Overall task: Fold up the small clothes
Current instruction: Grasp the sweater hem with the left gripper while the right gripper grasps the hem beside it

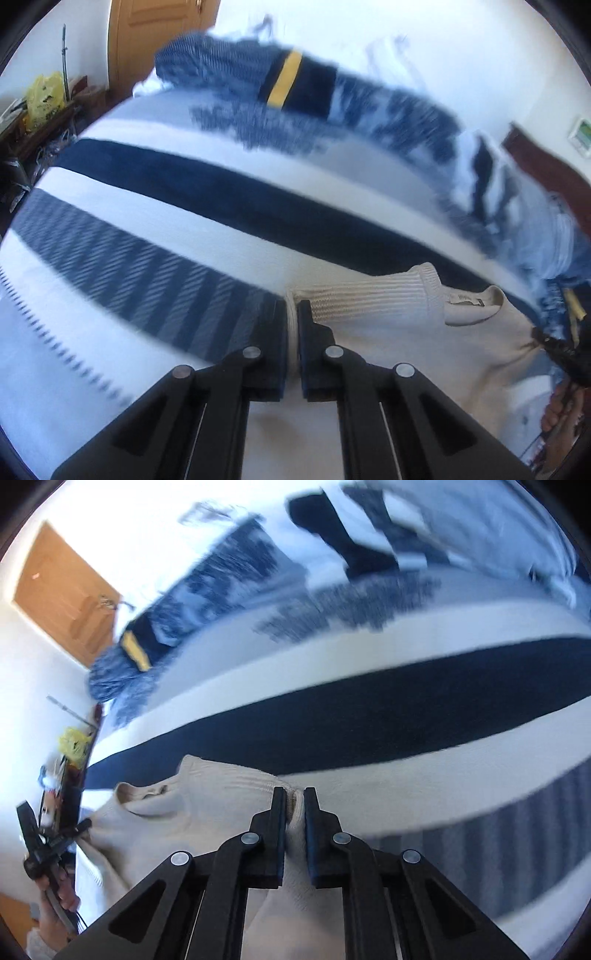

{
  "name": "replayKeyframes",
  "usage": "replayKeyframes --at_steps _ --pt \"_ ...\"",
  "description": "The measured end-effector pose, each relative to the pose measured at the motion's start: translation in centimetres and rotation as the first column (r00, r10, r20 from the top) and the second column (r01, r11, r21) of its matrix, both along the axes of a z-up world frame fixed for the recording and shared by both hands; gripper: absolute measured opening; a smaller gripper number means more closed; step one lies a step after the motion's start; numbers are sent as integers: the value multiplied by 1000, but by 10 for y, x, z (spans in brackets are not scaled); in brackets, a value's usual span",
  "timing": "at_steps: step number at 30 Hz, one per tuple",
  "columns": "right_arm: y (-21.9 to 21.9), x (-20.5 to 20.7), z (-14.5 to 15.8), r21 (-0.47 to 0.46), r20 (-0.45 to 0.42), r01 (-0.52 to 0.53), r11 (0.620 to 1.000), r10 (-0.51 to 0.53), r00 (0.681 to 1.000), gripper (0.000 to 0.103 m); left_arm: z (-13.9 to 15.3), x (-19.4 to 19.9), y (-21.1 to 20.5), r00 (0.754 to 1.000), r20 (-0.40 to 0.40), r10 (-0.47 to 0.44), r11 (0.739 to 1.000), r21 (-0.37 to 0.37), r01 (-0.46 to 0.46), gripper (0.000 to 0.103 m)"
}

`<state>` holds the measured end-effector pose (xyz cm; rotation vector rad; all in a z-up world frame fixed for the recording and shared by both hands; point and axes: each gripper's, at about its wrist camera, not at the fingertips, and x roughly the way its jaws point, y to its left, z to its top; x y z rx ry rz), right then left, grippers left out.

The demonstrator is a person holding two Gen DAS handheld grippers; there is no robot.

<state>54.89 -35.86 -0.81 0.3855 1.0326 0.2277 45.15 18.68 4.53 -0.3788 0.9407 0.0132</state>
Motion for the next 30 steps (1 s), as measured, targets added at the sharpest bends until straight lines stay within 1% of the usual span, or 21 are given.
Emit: replayKeyframes --at_steps 3,4,5,6,8,10,11,13,15,17,19,21,22,23,24,25,26,27,28,29,30 --pt "-1 -55 45 -4 60 -37 999 37 998 9 43 -70 -3 998 52 -24 1000 -17 25 5" --pt "-4 -77 58 3 78 -44 999 43 996 9 51 -90 -4 998 66 -25 999 -27 26 5" --pt "-8 -105 72 14 97 -52 999 50 994 9 59 -122 -5 997 76 -22 999 -43 25 5" --pt "-11 -132 83 22 111 -56 998 53 992 9 63 -142 -6 997 78 -18 998 -54 22 5" --pt "-16 -174 95 50 125 -57 997 50 991 9 63 -196 -12 997 75 -3 997 -79 9 5" --pt "-21 -229 102 74 130 -62 995 52 990 9 54 -237 -21 998 60 4 997 -79 1 5" --pt "-23 -250 100 85 132 -61 995 49 990 9 45 -259 -24 999 42 15 996 -87 -11 5" --pt "-26 -288 90 92 122 -52 994 41 992 9 22 -296 -26 999 2 40 992 -124 -39 5" --pt "-31 -327 66 141 86 -22 990 10 996 9 -8 -326 -30 997 -36 62 988 -139 -66 5" --pt "-32 -359 37 148 46 6 989 -13 999 9 -46 -347 -36 991 -102 89 989 -110 -100 5" --pt "-33 -377 8 155 6 37 987 -39 999 9 -69 -356 -44 985 -146 93 990 -88 -106 5" --pt "-35 -386 -27 143 -47 78 987 -72 996 9 -81 -363 -49 986 -132 96 992 -66 -106 5" --pt "-34 -388 -45 124 -72 83 989 -75 995 9 -84 -364 -50 985 -141 102 991 -70 -113 5" --pt "-34 -390 -55 95 -86 79 992 -71 994 9 -85 -366 -49 983 -149 104 990 -82 -118 5" --pt "-34 -388 -60 101 -100 82 991 -72 992 12 -83 -367 -48 983 -150 104 989 -89 -118 6" --pt "-36 -389 -60 132 -104 87 987 -74 992 13 -80 -370 -47 983 -147 106 988 -92 -120 11" --pt "-38 -391 -54 151 -92 92 984 -79 993 16 -75 -373 -45 983 -144 112 987 -96 -126 15" --pt "-39 -394 -48 152 -80 90 984 -79 994 31 -70 -378 -44 983 -138 119 986 -101 -134 23" --pt "-39 -399 -42 155 -69 86 984 -77 995 39 -67 -385 -44 983 -134 125 984 -114 -140 34" --pt "-40 -408 -37 170 -62 88 982 -78 995 54 -63 -392 -44 983 -135 127 980 -134 -146 40" --pt "-42 -419 -34 196 -61 95 976 -84 995 62 -60 -399 -45 982 -136 128 976 -158 -149 51"
